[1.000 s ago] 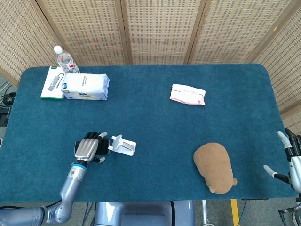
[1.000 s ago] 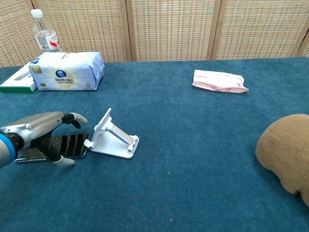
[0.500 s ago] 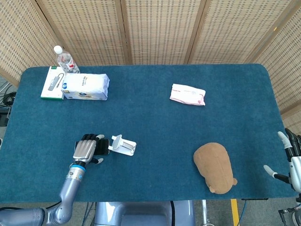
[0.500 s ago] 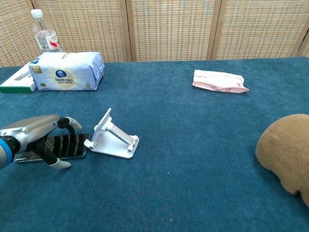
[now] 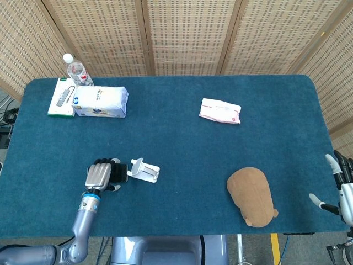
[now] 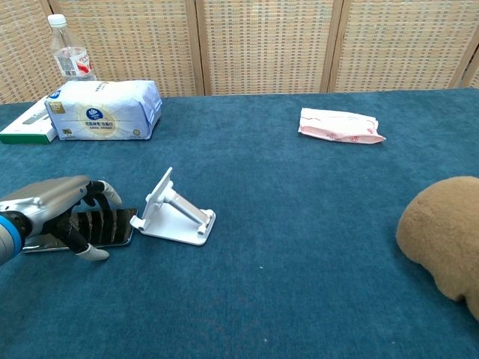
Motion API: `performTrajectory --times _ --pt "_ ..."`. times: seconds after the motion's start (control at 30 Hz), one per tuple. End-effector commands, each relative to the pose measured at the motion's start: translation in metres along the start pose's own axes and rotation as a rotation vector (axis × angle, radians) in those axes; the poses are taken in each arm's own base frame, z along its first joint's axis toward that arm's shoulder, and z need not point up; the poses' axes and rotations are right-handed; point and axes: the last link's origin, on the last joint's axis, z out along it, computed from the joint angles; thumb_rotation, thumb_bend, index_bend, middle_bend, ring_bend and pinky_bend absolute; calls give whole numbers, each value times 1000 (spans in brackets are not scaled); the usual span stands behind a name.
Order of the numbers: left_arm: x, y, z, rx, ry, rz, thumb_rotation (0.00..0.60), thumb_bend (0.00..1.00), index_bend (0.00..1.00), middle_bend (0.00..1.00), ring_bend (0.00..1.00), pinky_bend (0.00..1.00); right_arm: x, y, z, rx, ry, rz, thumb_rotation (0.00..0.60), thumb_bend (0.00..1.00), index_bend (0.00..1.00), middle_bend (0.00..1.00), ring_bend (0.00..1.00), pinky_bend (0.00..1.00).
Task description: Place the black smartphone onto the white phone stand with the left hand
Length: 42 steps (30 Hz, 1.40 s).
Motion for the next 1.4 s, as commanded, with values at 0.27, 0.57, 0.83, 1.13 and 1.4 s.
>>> performTrajectory --times 0.27,0.57,0.83,1.13,1.4 --pt "-1 0 1 12 14 -1 600 242 280 351 406 337 0 0 0 -1 -1 2 600 105 0 0 0 0" --pt "-1 -1 0 11 43 -8 600 248 363 401 449 337 1 1 0 -2 1 5 600 105 0 0 0 0" --pt "0 0 0 10 44 -17 600 249 381 415 462 337 1 1 0 -2 1 6 600 105 0 0 0 0" --pt "9 -3 0 4 63 -53 600 249 381 414 463 337 1 1 0 -2 2 8 600 105 0 0 0 0" --pt "23 -10 -1 2 84 -108 600 249 381 415 463 337 1 1 0 -3 0 8 600 105 0 0 0 0"
